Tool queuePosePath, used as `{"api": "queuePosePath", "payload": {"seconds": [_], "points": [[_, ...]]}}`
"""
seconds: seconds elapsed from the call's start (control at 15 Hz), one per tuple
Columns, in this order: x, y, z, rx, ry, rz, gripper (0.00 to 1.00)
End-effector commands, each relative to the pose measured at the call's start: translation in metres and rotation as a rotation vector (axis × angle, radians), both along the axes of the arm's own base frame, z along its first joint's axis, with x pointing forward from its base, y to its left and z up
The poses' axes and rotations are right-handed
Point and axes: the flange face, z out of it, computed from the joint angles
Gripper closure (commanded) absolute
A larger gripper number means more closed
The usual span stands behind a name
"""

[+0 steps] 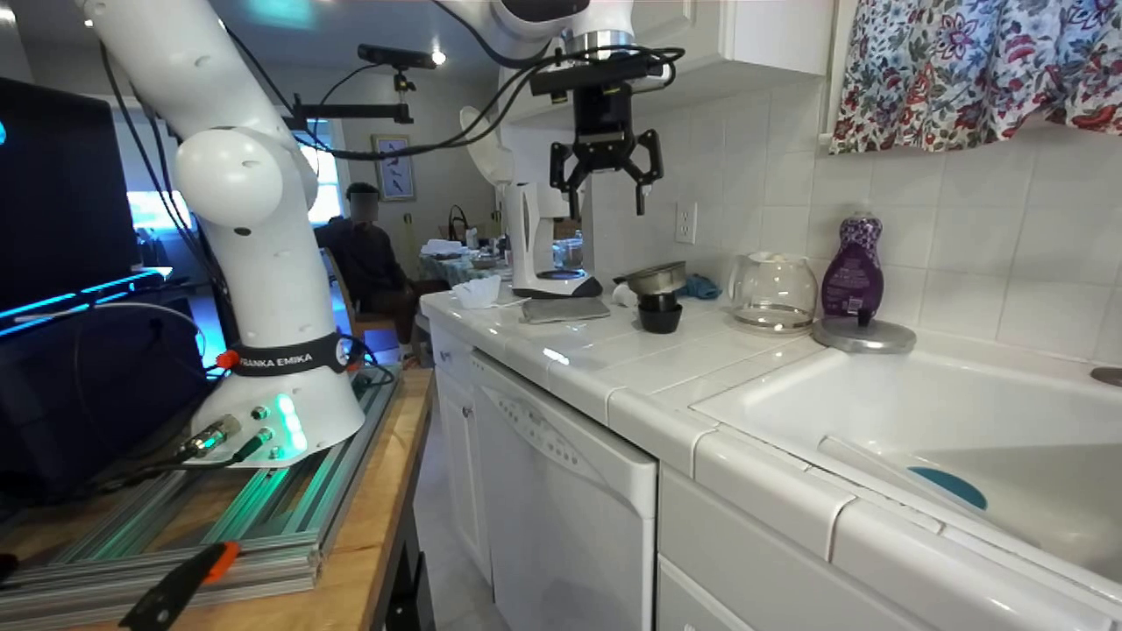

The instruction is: Put the coffee pod in the black pot

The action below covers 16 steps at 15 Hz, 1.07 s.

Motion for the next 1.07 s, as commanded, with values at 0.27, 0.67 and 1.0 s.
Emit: {"api": "queuePosePath", "payload": {"seconds": [0.27, 0.67, 1.0], "points": [[0.056, 0.083, -0.047, -0.040, 0.010, 0.316, 0.00], [0.093, 0.224, -0.101, -0.077, 0.016, 0.639, 0.00], [0.114, 0.305, -0.132, -0.119, 0.021, 0.887, 0.00]]}}
